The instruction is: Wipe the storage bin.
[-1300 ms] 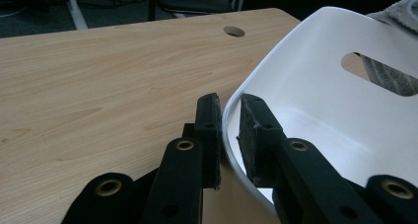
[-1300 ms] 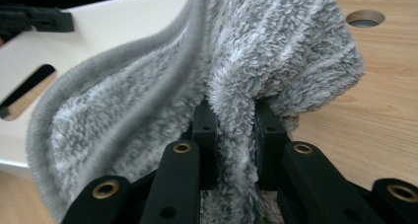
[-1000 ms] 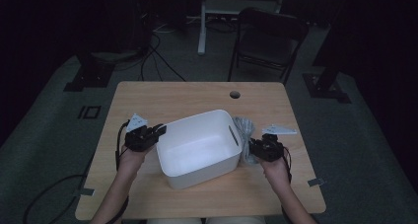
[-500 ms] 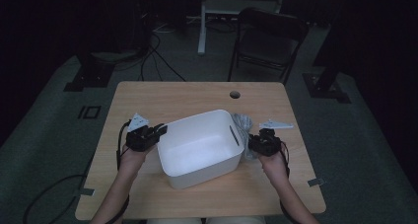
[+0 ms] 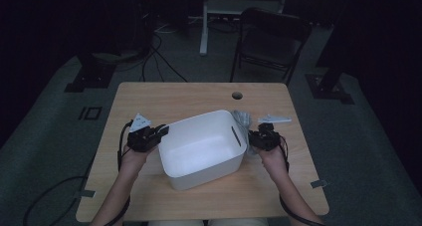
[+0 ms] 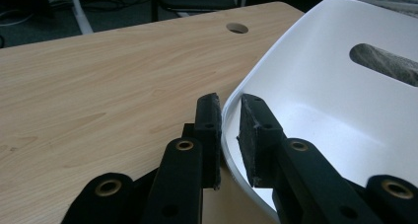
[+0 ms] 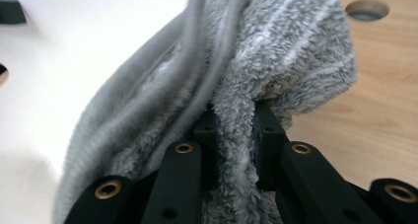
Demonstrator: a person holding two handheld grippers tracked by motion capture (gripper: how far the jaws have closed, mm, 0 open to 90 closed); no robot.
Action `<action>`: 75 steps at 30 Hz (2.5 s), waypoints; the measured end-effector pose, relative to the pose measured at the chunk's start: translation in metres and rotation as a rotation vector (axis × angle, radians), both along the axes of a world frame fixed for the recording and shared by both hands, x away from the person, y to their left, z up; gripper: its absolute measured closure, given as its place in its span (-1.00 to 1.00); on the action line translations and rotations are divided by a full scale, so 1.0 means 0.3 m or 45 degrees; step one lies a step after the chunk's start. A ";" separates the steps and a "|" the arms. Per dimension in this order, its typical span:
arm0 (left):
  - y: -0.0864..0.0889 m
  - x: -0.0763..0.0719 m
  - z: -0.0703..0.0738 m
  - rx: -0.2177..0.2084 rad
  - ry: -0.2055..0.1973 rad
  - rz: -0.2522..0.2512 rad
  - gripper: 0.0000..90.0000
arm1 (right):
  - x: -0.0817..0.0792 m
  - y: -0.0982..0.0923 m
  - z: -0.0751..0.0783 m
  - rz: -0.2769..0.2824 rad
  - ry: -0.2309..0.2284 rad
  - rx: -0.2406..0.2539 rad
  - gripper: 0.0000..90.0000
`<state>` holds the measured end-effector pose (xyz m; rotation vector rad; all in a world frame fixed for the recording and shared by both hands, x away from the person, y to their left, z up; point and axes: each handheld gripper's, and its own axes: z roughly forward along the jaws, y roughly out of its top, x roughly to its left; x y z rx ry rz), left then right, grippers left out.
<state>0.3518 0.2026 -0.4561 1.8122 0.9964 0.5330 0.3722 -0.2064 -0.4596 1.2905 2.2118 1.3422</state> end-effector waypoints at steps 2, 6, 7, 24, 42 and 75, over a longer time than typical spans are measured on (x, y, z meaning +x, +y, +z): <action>0.002 0.001 -0.001 -0.003 0.001 -0.004 0.75 | 0.000 -0.007 0.020 -0.007 -0.022 0.043 0.72; 0.000 0.002 0.000 -0.005 0.006 -0.006 0.76 | 0.009 0.005 0.047 -0.014 -0.058 0.058 0.73; -0.002 0.002 0.001 -0.003 0.006 -0.002 0.76 | 0.016 0.011 0.040 -0.014 -0.049 0.056 0.73; -0.008 0.003 -0.001 0.011 -0.005 0.003 0.75 | 0.085 0.025 0.037 -0.002 -0.023 0.087 0.74; -0.015 0.004 -0.003 0.022 -0.018 0.010 0.75 | 0.153 0.021 0.044 0.058 0.039 0.122 0.74; -0.020 -0.002 -0.009 0.003 -0.031 0.039 0.72 | -0.085 -0.165 -0.047 0.015 0.074 0.260 0.71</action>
